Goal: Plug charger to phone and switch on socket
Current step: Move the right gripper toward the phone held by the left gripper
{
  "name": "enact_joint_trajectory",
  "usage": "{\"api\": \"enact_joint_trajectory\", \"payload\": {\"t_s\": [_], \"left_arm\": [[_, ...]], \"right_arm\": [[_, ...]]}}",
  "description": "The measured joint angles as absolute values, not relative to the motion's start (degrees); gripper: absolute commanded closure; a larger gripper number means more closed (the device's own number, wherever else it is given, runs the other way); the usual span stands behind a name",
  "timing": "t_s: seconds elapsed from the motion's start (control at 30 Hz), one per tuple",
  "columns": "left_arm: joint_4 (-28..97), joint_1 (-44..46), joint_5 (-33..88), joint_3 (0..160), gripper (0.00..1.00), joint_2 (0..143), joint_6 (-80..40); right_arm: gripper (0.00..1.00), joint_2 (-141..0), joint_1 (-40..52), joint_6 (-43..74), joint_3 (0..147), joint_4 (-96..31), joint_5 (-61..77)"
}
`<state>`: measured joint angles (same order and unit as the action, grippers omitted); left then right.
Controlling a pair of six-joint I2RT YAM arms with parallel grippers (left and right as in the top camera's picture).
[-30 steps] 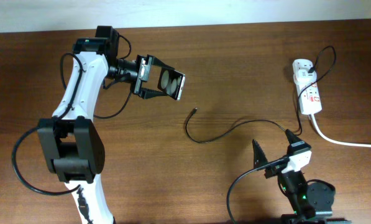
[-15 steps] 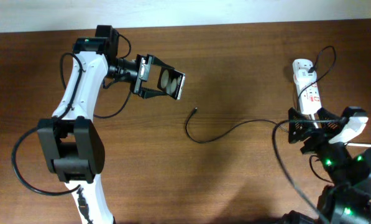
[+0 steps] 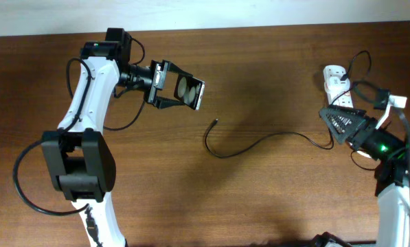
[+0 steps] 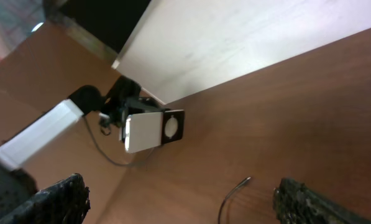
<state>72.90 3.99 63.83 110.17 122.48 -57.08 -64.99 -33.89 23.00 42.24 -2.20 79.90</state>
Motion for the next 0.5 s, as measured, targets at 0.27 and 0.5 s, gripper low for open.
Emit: {"api": "enact_joint_trajectory", "payload": {"t_s": [0.27, 0.5], "left_arm": [[72.9, 4.0, 63.9, 110.2, 1.00, 122.5, -57.1], [72.9, 4.0, 63.0, 110.2, 1.00, 122.5, -57.1]], "right_arm": [[0.01, -65.6, -33.3, 23.4, 43.0, -1.2, 80.4], [0.01, -65.6, -24.9, 23.6, 47.6, -4.4, 74.8]]}}
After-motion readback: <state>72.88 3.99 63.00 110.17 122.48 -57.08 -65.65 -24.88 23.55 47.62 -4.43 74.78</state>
